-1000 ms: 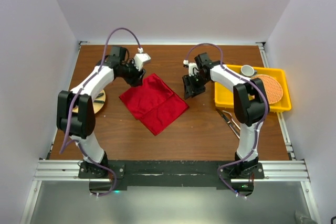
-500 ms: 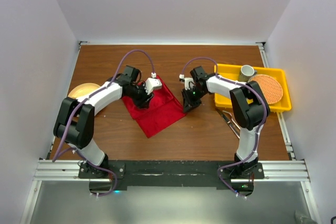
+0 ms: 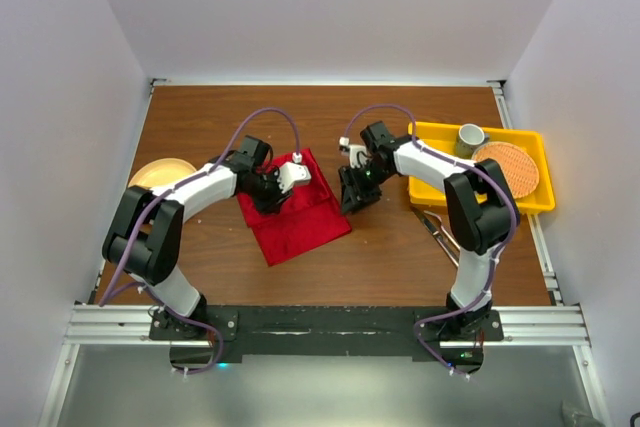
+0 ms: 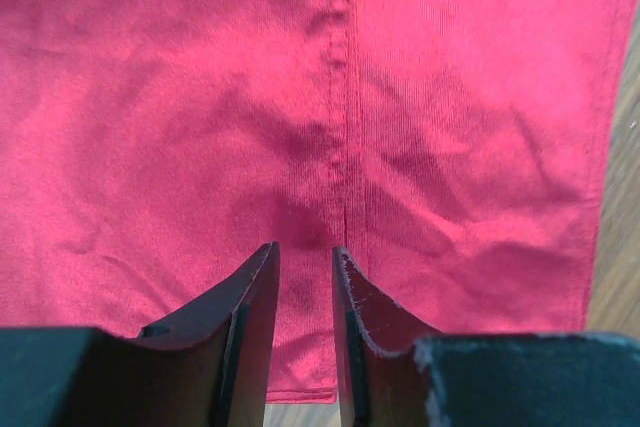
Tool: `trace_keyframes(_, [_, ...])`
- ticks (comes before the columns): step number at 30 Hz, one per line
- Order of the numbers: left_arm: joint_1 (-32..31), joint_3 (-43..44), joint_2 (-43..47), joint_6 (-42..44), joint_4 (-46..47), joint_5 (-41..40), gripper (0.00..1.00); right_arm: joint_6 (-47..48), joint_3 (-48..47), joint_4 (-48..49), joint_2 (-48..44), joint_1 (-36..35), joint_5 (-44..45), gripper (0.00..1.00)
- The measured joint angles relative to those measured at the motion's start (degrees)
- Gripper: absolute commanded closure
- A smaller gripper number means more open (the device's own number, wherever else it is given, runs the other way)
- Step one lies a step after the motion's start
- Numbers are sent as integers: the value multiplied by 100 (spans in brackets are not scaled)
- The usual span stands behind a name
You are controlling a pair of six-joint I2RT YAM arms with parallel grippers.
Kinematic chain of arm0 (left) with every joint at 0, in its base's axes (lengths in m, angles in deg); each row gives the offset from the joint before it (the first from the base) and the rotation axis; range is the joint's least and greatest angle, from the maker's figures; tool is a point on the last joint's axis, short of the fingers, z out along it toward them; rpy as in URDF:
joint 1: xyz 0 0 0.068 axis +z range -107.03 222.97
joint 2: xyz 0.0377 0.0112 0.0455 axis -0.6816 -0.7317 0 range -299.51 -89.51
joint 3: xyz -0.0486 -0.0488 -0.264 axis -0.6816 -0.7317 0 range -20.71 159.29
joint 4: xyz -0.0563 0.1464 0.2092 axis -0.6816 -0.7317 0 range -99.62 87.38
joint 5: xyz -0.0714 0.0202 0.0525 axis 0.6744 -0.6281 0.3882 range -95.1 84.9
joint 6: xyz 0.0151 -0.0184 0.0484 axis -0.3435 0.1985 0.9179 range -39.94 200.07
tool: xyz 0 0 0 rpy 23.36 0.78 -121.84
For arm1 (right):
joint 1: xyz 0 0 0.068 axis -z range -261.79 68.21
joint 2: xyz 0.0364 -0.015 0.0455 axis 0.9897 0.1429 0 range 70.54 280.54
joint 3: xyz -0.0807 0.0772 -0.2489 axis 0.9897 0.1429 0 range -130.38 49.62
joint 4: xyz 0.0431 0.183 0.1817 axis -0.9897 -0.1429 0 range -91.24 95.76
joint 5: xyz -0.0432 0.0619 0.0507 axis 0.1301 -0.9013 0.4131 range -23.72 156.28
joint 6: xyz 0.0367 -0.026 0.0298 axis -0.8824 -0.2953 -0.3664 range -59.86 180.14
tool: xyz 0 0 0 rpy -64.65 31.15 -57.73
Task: Fold the napkin into a case and place the utensils inside
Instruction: Fold the rectangle-folded napkin at the center of the board.
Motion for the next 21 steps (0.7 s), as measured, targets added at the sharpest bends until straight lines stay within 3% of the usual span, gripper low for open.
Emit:
trace_keyframes(6, [-4,-140,0,240,9,-127,68,-184,-579,173,13,42,4,63])
trace_keyframes(21, [-7,-240,0,553,-4,-142,67,-1143,-874,1058,955,17,-85,65])
